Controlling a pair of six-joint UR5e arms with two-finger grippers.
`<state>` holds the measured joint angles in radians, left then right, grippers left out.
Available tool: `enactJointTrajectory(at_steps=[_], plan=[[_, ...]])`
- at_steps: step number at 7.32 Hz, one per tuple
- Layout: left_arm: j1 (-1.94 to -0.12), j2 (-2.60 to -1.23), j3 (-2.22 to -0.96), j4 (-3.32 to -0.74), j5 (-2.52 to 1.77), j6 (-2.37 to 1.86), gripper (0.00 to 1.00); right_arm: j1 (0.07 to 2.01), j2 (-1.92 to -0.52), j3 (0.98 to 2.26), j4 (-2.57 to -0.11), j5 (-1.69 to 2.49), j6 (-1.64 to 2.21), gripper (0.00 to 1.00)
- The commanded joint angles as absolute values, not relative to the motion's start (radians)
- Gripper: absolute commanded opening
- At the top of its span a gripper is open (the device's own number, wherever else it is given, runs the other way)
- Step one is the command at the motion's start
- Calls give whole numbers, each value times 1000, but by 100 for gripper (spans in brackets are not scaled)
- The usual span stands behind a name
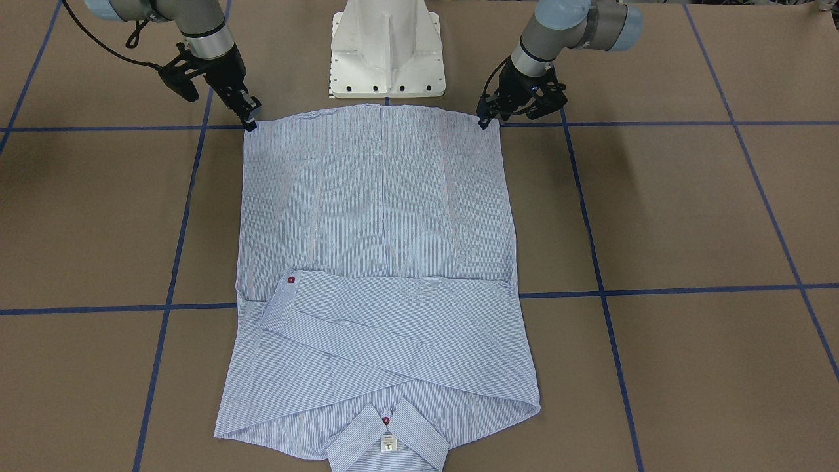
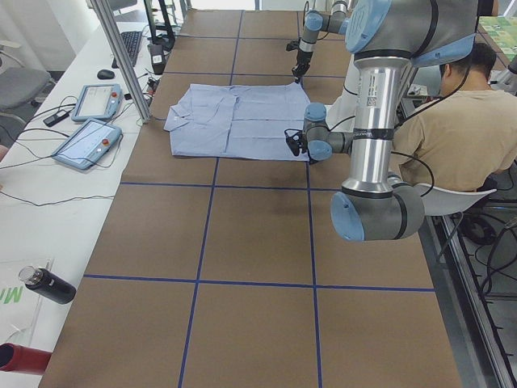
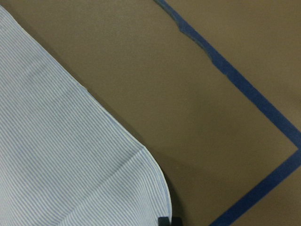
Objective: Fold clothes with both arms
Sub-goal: 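Grasp both hem corners nearest the robot with both grippers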
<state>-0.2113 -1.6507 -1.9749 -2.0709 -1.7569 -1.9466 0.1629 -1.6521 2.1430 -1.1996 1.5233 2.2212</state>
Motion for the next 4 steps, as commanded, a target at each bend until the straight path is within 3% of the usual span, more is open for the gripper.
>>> enactJointTrajectory(at_steps=[1,2,3,4], plan=[[-210,-1652,-1976,-2066,-1746,-1948,67,163,-1652,2143,-1200,1523,2221,0],[-210,-1651,-1977,-2063,-1744,-1948,61,163,-1652,2143,-1200,1523,2221,0],[-210,-1652,-1976,-2063,-1744,-1951,42,163,-1652,2141,-1200,1523,2221,0],[-210,-1655,-1977,-2062,-1727,-1953,12,163,-1652,2141,-1200,1523,2221,0]])
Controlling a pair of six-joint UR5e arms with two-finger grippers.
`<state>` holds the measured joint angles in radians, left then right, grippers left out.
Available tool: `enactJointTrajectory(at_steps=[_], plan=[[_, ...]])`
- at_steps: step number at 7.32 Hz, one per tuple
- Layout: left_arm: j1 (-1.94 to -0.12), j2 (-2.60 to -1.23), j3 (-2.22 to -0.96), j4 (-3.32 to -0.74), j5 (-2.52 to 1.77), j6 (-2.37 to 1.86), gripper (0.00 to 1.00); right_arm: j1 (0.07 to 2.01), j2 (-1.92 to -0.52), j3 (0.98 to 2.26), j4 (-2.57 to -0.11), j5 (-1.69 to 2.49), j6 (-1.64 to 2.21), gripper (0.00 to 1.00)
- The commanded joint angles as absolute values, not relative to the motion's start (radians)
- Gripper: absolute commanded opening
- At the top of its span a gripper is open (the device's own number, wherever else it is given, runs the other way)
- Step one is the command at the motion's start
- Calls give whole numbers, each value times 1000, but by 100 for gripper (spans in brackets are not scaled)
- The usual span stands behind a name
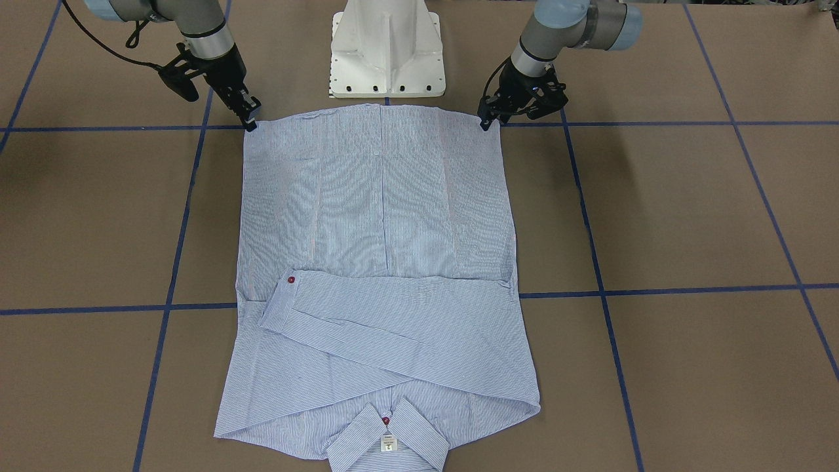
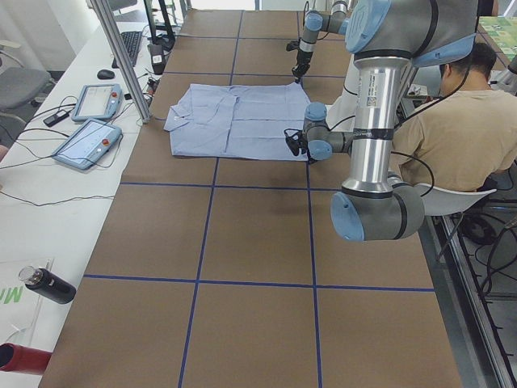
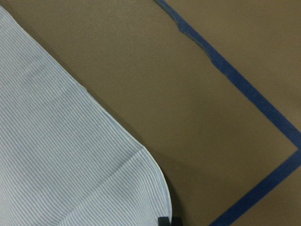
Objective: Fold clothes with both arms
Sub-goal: 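Grasp both hem corners nearest the robot with both grippers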
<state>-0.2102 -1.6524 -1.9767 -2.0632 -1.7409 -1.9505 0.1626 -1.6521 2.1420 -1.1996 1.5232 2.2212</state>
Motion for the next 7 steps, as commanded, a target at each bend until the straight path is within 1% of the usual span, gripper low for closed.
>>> enactJointTrajectory(at_steps=[1,4,5,6,7], plan=[[-210,-1654,-1996,-2051,-1727,-1953,0,163,-1652,2143,-1200,1523,2221,0],[-212,-1654,-2110,-1947,-1732,-1951,0,166,-1652,2148,-1200,1523,2221,0],[-219,-1652,-2161,-1945,-1736,-1951,0,188,-1652,2175,-1200,1535,2220,0],[-219,-1654,-2198,-1944,-1740,-1951,0,254,-1649,2207,-1201,1578,2217,0],[-232,-1655,-2221,-1944,-1741,-1951,0,358,-1638,2213,-1201,1689,2214,0]])
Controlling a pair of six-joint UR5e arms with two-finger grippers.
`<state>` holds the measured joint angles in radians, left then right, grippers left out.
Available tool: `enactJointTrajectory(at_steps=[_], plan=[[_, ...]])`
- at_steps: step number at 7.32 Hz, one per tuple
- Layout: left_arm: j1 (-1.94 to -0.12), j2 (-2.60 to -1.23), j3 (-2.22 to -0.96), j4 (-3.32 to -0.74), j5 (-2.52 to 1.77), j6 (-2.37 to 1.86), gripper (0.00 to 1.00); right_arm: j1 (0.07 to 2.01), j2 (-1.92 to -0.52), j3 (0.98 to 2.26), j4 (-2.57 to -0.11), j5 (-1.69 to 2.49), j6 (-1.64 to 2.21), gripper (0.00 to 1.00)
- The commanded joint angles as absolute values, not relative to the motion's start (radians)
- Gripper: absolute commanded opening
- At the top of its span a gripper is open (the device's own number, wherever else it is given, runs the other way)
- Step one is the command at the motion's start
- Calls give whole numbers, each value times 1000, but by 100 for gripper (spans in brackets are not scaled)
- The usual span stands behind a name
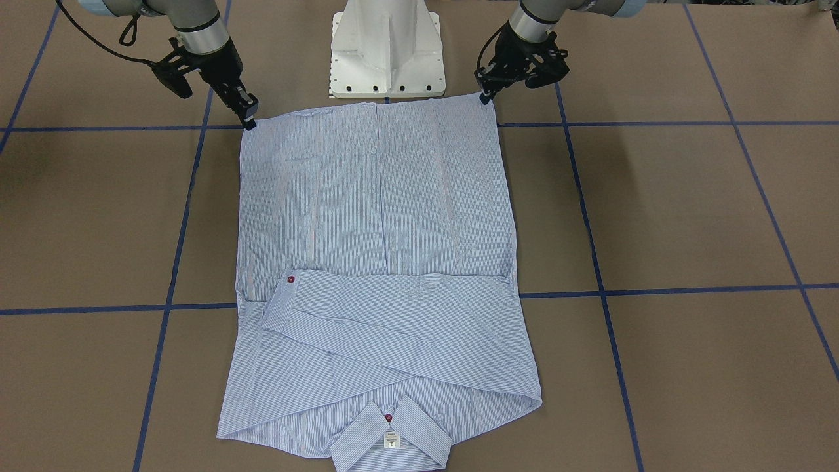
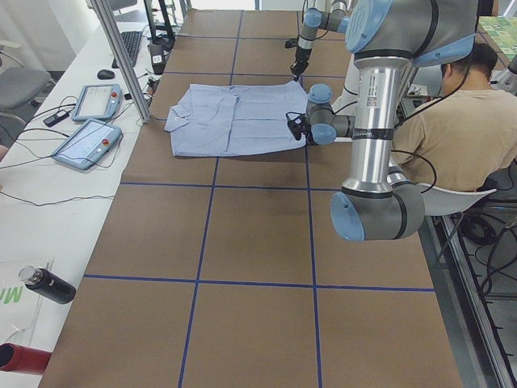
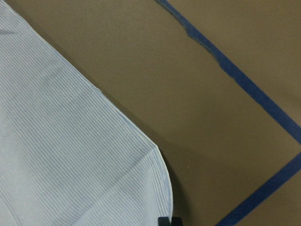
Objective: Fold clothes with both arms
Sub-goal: 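Lift the hem with both grippers and fold it toward the collar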
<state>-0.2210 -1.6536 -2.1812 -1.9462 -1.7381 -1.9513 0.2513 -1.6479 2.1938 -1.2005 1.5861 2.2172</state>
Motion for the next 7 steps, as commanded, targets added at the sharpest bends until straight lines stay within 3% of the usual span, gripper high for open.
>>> enactJointTrajectory(at_steps=[1,3,4,7], plan=[[-303,-1663,-2226,-1950,-1747,-1947,0,456,-1634,2212,-1201,1789,2191,0],[-533,-1770,-2174,-1944,-1886,-1877,0,604,-1515,2171,-1248,1926,2134,0],[-658,-1823,-2093,-1945,-1978,-1774,0,670,-1385,2105,-1346,1936,2070,0],[-777,-1908,-1907,-1970,-1990,-1674,0,842,-1131,1915,-1578,1971,1791,0]])
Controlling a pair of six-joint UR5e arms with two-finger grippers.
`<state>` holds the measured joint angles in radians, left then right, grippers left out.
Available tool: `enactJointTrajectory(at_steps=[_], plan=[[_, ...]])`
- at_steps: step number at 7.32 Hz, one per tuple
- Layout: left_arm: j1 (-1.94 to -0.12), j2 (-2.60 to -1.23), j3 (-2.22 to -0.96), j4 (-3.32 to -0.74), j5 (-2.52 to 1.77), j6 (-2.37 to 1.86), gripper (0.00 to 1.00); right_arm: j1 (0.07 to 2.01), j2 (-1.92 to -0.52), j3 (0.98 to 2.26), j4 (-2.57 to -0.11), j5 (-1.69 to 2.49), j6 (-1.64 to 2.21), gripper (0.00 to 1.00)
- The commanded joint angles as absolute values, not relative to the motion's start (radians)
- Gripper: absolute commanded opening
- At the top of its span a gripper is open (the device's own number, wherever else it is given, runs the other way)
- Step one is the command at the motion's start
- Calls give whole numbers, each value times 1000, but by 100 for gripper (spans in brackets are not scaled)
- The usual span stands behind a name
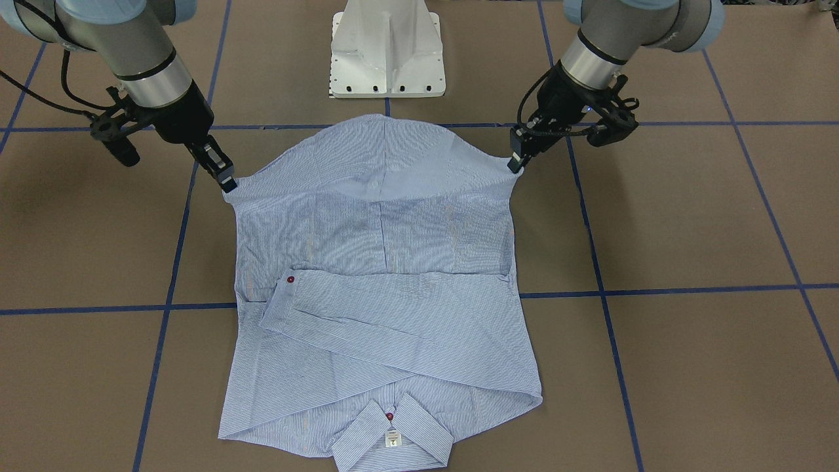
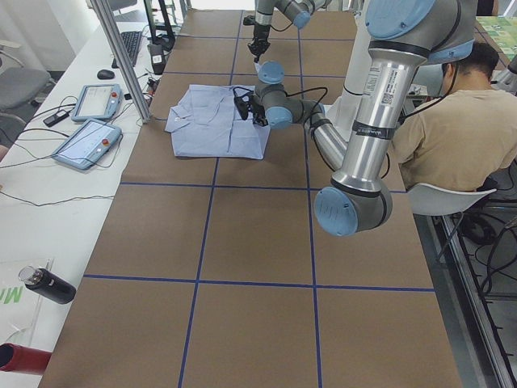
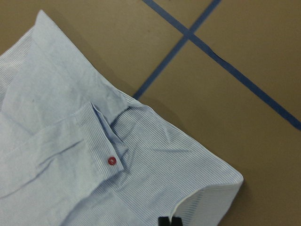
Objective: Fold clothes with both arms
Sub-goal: 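Lift the hem with both grippers and fold it toward the collar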
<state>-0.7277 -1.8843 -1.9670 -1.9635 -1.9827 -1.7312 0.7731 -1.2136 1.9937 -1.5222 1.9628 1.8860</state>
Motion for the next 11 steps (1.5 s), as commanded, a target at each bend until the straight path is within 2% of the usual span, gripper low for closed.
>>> enactJointTrajectory(at_steps=[1,3,4,6,8,11], plan=[[-808,-1951,-1851,-1971,-1990,-1664,0,886,-1083,1823,-1572,1971,1723,0],[-831,-2034,-1717,-2006,-1987,-1663,0,936,-988,1651,-1566,1968,1637,0],[-847,-2042,-1628,-2125,-1983,-1667,0,939,-932,1555,-1563,1961,1612,0],[-883,-2127,-1469,-2209,-1982,-1667,0,939,-871,1339,-1375,1951,1612,0],[-897,-2209,-1291,-2340,-1961,-1667,0,937,-784,1188,-1319,1931,1611,0],[-897,-2264,-1133,-2429,-1882,-1666,0,925,-746,1115,-1316,1925,1609,0]])
